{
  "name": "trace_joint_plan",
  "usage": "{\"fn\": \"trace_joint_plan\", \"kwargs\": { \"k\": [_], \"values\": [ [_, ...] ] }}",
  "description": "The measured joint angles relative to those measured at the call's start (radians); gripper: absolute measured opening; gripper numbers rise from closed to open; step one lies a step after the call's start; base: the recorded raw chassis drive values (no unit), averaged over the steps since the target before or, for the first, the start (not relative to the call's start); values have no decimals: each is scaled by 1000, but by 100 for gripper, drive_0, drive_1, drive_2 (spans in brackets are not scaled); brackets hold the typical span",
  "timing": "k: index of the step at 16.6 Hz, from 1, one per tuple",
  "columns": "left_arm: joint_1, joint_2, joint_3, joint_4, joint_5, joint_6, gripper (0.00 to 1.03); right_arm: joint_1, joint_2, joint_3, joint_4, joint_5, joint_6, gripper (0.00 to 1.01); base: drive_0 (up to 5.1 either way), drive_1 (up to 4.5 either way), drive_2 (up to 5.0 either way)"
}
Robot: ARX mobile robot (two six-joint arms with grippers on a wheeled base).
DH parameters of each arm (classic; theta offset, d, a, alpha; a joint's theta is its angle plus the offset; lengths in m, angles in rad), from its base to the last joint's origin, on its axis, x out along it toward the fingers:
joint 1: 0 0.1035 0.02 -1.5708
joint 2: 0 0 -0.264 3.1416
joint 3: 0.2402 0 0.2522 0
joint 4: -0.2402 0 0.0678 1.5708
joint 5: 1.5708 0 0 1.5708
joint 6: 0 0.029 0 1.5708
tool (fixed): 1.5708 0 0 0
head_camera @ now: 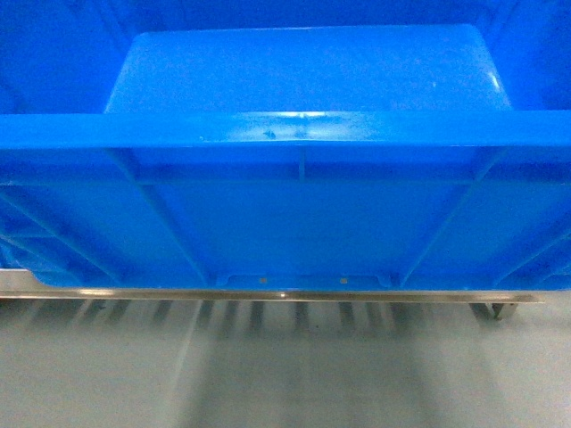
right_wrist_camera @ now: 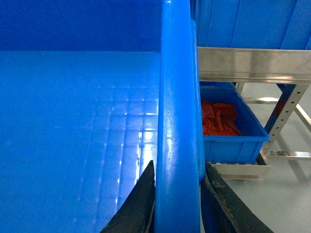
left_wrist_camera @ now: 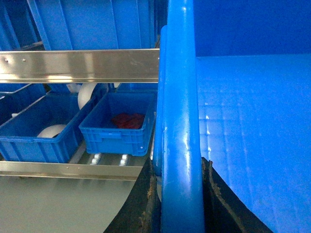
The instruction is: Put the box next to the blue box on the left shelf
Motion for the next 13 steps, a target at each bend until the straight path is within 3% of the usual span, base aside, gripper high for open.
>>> {"fn": "trace_joint_plan", "kwargs": {
  "k": [13],
  "values": [
    [0,0,0,-5,0,0,16,0,0,0,-5,0,0,20,0,0,0]
  ]
}}
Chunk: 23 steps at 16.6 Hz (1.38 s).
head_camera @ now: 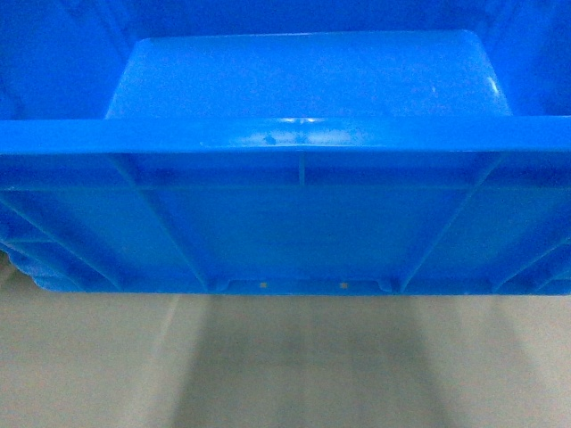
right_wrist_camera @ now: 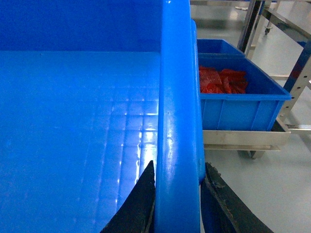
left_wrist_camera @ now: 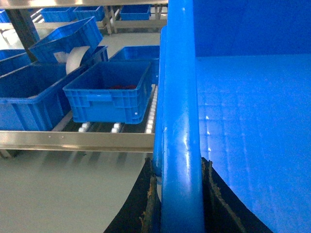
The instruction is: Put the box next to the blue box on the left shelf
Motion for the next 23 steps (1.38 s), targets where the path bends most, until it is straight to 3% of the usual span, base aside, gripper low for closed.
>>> {"fn": "trace_joint_plan", "kwargs": {
  "k": [23],
  "values": [
    [0,1,-2,0,0,2,16,0,0,-1,-2,0,-2,20,0,0,0]
  ]
}}
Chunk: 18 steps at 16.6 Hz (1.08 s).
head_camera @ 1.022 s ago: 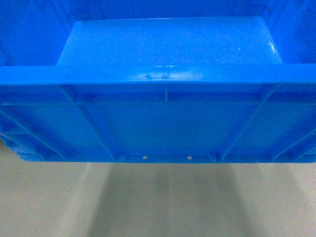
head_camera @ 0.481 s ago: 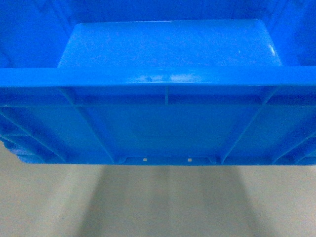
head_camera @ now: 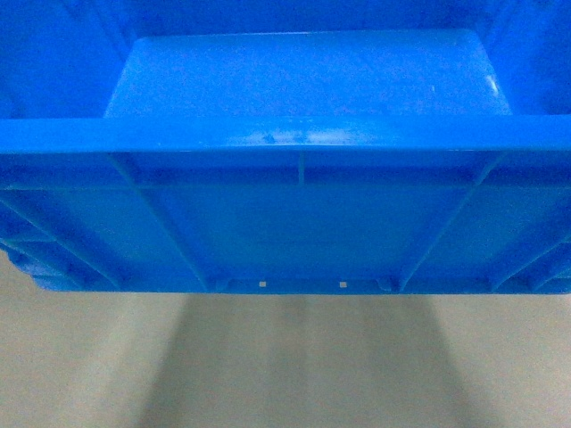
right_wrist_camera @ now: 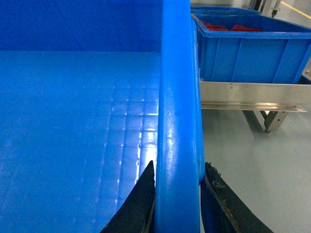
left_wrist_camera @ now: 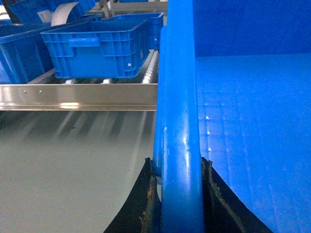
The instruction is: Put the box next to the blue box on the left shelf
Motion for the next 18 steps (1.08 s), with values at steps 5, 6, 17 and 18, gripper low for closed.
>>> {"fn": "trace_joint_plan", "kwargs": {
  "k": [5,6,17,18],
  "values": [
    [0,0,0,-5,-1,0,16,0,0,0,-3,0,0,20,1,163,-160],
    [0,-1,0,0,-1,0,16,0,-1,0,2,0,0,20,2,408,-404],
    [0,-1,0,0,0,0,16,0,-1,0,2,0,-1,20,10,416,-396],
    [0,-1,0,1,0,0,16,0,-1,0,2,0,-1,20,15,421,-391]
  ]
}}
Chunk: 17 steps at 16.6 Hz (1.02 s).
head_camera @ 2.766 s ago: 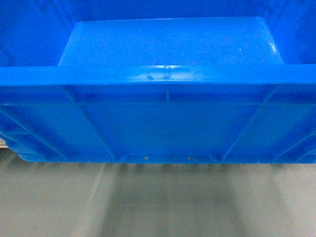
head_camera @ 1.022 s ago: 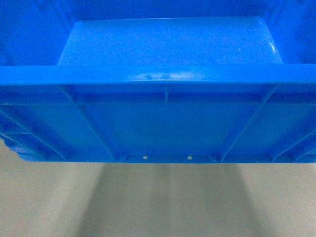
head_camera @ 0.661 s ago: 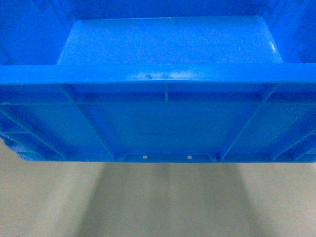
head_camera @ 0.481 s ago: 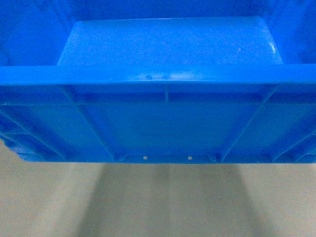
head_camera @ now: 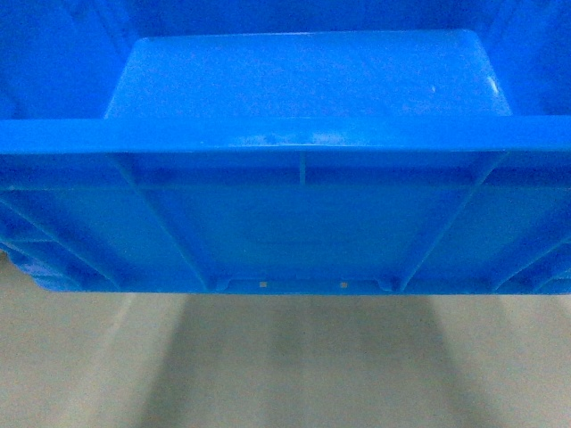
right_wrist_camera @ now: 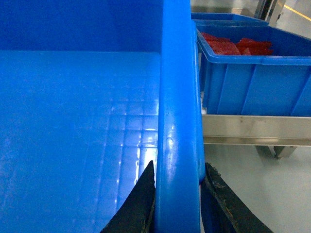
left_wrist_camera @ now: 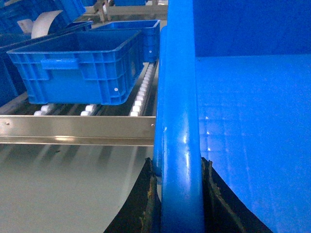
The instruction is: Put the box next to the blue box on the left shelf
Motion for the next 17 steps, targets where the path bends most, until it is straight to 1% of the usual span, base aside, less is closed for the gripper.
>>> {"fn": "trace_joint_plan", "kwargs": {
  "k": [17],
  "values": [
    [0,1,0,0,-1,0,16,0,0,0,1,0,0,20,10,416,-396]
  ]
}}
